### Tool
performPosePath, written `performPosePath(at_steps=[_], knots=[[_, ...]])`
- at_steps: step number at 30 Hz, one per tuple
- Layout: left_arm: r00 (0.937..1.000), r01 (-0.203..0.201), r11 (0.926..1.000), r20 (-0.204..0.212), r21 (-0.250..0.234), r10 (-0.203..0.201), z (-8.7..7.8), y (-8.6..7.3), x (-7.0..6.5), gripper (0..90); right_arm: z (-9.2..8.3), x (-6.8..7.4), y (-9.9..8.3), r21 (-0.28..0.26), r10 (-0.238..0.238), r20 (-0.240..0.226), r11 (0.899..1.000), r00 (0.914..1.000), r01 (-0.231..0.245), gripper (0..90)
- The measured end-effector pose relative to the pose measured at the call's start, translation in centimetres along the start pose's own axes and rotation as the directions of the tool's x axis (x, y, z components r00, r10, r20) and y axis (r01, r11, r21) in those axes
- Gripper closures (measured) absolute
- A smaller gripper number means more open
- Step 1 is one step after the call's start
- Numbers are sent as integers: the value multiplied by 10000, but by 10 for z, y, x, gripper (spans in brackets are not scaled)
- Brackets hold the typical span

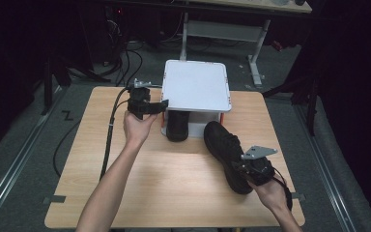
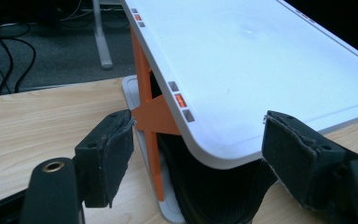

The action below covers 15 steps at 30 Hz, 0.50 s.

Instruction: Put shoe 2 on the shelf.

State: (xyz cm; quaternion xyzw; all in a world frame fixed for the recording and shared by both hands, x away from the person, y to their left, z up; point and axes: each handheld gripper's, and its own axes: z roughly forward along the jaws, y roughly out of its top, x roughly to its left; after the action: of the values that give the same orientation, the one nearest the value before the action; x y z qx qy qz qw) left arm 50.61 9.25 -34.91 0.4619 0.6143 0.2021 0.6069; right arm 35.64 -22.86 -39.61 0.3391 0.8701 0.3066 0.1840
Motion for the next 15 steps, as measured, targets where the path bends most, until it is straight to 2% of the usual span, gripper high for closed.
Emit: performPosePath(at_steps=[1, 4, 10, 15], knots=[[9998, -209, 9998, -57, 28, 209, 3, -2, -2, 269, 7, 1, 7, -17, 36, -66, 10000, 10000, -36, 881], [9993, -301, 9995, -212, 74, 302, 9, -3, -2, 270, 16, 1, 17, 7, 166, -100, 9999, 9998, -166, 881], [9986, -247, 9997, -456, 92, 251, 15, -4, 3, 271, 31, 3, 33, 195, 146, 132, 9997, 9998, -148, 881], [9983, -71, 9999, -573, 120, 78, 17, -3, 6, 282, 45, 1, 48, 555, 360, 403, 9977, 9985, -383, 881]])
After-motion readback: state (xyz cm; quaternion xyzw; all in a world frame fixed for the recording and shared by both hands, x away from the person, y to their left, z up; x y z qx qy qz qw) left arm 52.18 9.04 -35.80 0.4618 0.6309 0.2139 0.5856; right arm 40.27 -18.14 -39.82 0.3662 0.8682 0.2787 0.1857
